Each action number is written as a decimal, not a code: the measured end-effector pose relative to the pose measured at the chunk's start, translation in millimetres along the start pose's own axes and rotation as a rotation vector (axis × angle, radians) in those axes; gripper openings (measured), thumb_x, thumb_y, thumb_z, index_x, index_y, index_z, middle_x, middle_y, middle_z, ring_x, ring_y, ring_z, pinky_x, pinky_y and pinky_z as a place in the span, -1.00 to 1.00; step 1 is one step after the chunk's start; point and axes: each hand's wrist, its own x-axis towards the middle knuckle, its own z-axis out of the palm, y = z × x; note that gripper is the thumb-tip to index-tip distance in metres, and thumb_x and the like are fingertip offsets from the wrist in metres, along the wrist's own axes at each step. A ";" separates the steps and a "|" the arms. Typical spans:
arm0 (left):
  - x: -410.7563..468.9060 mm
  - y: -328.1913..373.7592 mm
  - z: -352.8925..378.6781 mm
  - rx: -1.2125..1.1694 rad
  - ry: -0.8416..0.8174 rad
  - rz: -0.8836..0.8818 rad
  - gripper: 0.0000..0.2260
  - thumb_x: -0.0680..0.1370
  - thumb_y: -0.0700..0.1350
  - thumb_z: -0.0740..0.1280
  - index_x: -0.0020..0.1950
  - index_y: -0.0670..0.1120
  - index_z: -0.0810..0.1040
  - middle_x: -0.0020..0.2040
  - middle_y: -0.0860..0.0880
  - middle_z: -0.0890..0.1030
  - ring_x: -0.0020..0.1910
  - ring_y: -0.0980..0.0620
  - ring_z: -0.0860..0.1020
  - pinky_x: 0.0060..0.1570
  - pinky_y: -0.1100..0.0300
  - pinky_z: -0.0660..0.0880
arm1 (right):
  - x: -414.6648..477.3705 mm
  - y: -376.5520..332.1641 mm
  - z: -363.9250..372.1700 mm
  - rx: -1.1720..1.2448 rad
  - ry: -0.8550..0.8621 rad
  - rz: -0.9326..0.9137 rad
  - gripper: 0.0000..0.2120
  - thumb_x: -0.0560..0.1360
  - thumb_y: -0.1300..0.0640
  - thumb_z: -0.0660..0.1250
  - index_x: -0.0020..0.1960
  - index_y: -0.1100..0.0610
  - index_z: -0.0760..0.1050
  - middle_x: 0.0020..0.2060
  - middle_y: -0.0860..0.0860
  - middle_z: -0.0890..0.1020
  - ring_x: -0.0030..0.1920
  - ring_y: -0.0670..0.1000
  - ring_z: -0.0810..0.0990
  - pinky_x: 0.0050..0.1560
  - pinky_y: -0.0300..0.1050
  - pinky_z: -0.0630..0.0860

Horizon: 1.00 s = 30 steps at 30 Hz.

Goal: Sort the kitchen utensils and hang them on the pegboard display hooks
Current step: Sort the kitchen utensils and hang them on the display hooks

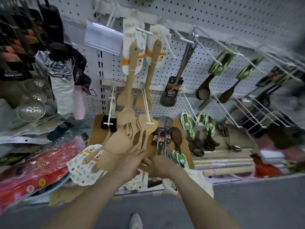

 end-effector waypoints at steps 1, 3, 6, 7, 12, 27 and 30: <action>-2.2 6.9 -3.2 0.045 -0.035 -0.013 -0.43 0.41 -0.09 0.47 0.40 -0.02 0.40 0.42 0.01 0.40 0.47 0.00 0.25 0.44 0.13 0.13 | -16.4 -8.1 -12.1 -0.051 -0.013 -0.045 -0.59 0.57 -0.19 0.15 0.19 0.12 0.41 -0.11 0.17 0.59 -0.13 0.23 0.57 -0.19 0.04 0.51; -6.7 16.6 -12.0 0.085 -0.136 -0.086 -0.63 0.39 -0.02 0.48 0.17 0.02 0.53 0.17 0.00 0.59 0.18 -0.01 0.52 0.11 0.13 0.42 | -37.6 -22.2 -27.1 -0.225 -0.006 -0.081 -0.71 0.63 0.06 0.16 0.27 0.16 0.44 0.09 0.19 0.61 0.09 0.24 0.59 -0.02 0.06 0.49; -15.1 20.0 -19.9 -0.080 -0.323 -0.196 -0.81 0.38 0.00 0.48 -0.12 0.04 0.51 -0.07 0.01 0.60 -0.08 0.00 0.55 -0.14 0.17 0.45 | -60.5 -49.6 -37.3 -0.511 0.063 -0.078 -0.70 0.66 0.15 0.10 0.34 0.16 0.43 0.16 0.15 0.60 0.18 0.19 0.57 -0.06 -0.02 0.42; -18.7 18.9 -20.8 -0.172 -0.362 -0.204 -0.82 0.39 -0.02 0.47 -0.20 0.05 0.47 -0.14 0.03 0.57 -0.11 0.03 0.53 -0.13 0.18 0.44 | -67.3 -59.6 -39.9 -0.591 0.062 -0.097 -0.69 0.66 0.14 0.09 0.36 0.17 0.40 0.15 0.13 0.59 0.17 0.18 0.57 -0.09 -0.03 0.39; -45.7 19.9 -37.2 -0.391 -0.368 -0.140 -0.92 0.52 -0.09 0.34 0.00 -0.02 0.51 -0.02 0.00 0.51 0.00 0.04 0.48 0.04 0.17 0.46 | -82.0 -86.0 -56.1 -0.891 0.225 -0.209 -0.65 0.62 0.06 0.20 0.37 0.13 0.36 0.09 0.06 0.64 0.24 0.12 0.47 0.10 -0.05 0.33; -93.5 35.8 -58.7 -1.360 0.332 -0.472 -0.80 0.46 -0.24 0.27 -0.07 0.01 0.63 -0.18 -0.18 0.65 -0.19 -0.14 0.60 -0.11 -0.01 0.55 | -84.4 -121.9 -52.1 0.840 0.880 0.037 -0.37 0.36 -0.17 0.52 0.28 0.05 0.36 0.14 -0.04 0.50 0.15 -0.01 0.52 0.08 -0.11 0.50; -99.0 46.8 -63.1 -1.256 0.400 -0.466 -0.75 0.59 -0.30 0.21 0.21 -0.05 0.50 0.00 0.01 0.55 -0.14 0.18 0.53 -0.20 0.33 0.52 | -78.6 -135.4 -45.3 0.887 0.700 0.038 -0.56 0.36 -0.09 0.53 0.12 0.03 0.46 -0.11 -0.11 0.58 -0.07 -0.06 0.57 -0.21 -0.34 0.43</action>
